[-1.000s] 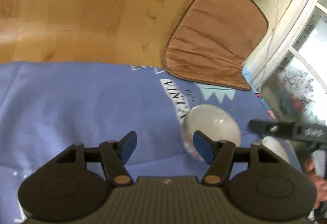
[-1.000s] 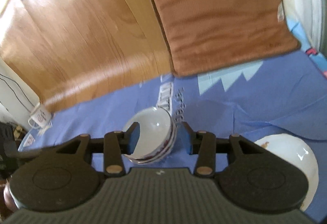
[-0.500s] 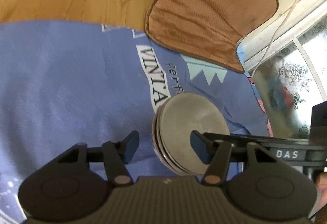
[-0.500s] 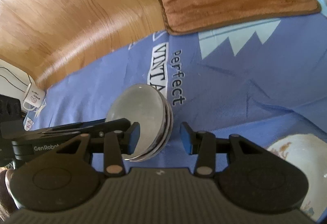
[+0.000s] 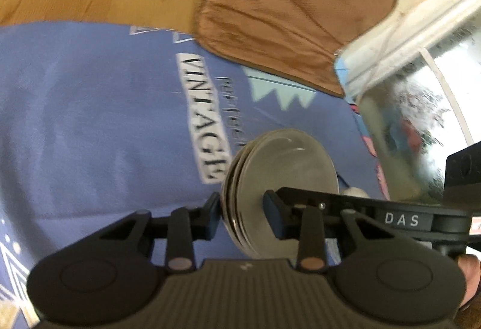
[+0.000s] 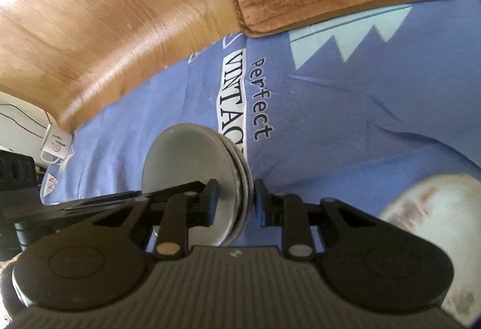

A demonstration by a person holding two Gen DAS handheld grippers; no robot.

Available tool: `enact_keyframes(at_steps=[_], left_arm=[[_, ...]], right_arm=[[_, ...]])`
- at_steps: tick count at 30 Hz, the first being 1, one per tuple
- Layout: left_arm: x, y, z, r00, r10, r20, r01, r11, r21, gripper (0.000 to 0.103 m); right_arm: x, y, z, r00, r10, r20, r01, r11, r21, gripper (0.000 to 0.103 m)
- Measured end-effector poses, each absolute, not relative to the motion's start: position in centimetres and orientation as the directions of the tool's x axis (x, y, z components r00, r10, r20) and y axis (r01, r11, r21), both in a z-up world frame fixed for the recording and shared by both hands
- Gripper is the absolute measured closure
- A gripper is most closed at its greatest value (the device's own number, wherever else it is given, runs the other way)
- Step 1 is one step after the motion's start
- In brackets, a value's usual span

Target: Organize plates and bowls

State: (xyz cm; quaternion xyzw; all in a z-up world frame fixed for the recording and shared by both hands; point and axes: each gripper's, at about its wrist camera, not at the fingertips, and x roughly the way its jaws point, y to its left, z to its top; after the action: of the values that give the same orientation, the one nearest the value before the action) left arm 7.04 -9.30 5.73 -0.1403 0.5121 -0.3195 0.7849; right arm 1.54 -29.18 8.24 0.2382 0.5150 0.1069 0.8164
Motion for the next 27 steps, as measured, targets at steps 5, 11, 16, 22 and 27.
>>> enact_keyframes(at_steps=[5,11,16,22,27], left_arm=[[4.7,-12.6,8.0,0.258,-0.670,-0.696,0.418,0.727,-0.545,0.072],[2.3,-17.6,8.7,0.202,-0.695,-0.690,0.474,0.686,-0.552,0.071],[1.5,-21.1,7.7,0.155,-0.697,-0.700,0.485,0.671,-0.561,0.071],[1.8,-22.7,6.2,0.127,-0.682,-0.720,0.472,0.680,-0.561,0.071],[1.9,-22.7,6.0,0.147,-0.665,-0.733,0.471,0.698,-0.539,0.069]], right_arm=[[-1.6,-31.3,10.7,0.499,0.384,-0.777,0.072,0.875,0.479,0.076],[-5.5,-35.5,12.4,0.549,0.312,-0.776,0.127,0.886,0.446,0.076],[-7.6,-38.5,11.8,0.566,0.262,-0.782,0.197,0.878,0.437,0.076],[-8.1,-40.2,10.0,0.558,0.247,-0.792,0.251,0.860,0.445,0.076],[-8.1,-40.0,9.7,0.575,0.213,-0.790,0.247,0.875,0.416,0.072]])
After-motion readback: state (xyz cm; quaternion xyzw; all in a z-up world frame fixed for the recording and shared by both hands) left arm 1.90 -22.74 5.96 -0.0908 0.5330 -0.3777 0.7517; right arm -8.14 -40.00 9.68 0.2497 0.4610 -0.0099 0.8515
